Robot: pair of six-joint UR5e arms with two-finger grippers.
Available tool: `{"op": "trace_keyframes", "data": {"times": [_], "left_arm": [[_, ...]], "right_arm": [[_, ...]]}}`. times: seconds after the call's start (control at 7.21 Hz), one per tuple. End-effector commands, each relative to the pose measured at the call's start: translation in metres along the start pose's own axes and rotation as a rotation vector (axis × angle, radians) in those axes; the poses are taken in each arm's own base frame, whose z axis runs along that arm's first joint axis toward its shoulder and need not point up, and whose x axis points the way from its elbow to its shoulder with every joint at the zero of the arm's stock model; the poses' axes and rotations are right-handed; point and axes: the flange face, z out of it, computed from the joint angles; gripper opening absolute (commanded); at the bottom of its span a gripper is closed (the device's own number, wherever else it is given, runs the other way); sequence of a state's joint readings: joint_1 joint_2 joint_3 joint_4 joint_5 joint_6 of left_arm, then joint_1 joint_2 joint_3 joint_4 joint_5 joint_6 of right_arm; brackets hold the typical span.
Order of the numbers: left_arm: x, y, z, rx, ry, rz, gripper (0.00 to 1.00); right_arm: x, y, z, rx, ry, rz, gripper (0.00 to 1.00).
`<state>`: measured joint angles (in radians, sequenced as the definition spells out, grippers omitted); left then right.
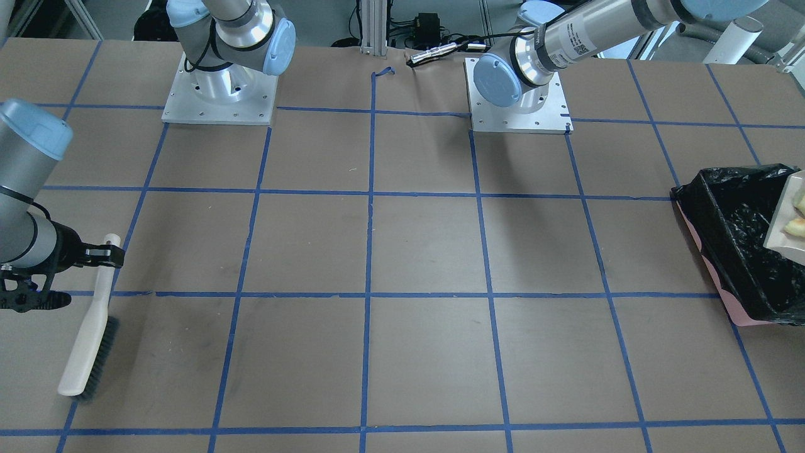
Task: Sweep and dump trash into bin
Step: 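Carry the brush back to its spot with the right gripper while left lifts dustpan, then release the brush and raise the right gripper away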
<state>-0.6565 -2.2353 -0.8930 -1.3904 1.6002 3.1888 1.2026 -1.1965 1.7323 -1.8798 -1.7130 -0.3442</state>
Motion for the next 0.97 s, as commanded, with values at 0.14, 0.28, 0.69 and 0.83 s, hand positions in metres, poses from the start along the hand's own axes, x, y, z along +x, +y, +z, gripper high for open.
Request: {"op": "trace_keyframes", "data": {"times": [0.14,0.28,0.69,0.83], "left_arm": [[-0.004,0.006,0.003,-0.079,0.044,0.086,0.0],[-0.006,0.005,0.0,-0.1,0.046,0.122,0.0],[-0.02,-0.009,-0.004,-0.185,-0.045,0.302,0.0],[-0.019,-0.017,-0.001,-0.184,-0.047,0.321,0.0]], "right_arm": [[0.004,0.009,-0.05,0.092,0.024,0.032,1.0],[0.001,0.02,-0.083,0.154,0.038,0.046,1.0],[-0.027,0.078,-0.204,0.302,-0.021,0.073,1.0],[-0.06,0.087,-0.249,0.314,-0.031,0.117,1.0]]}}
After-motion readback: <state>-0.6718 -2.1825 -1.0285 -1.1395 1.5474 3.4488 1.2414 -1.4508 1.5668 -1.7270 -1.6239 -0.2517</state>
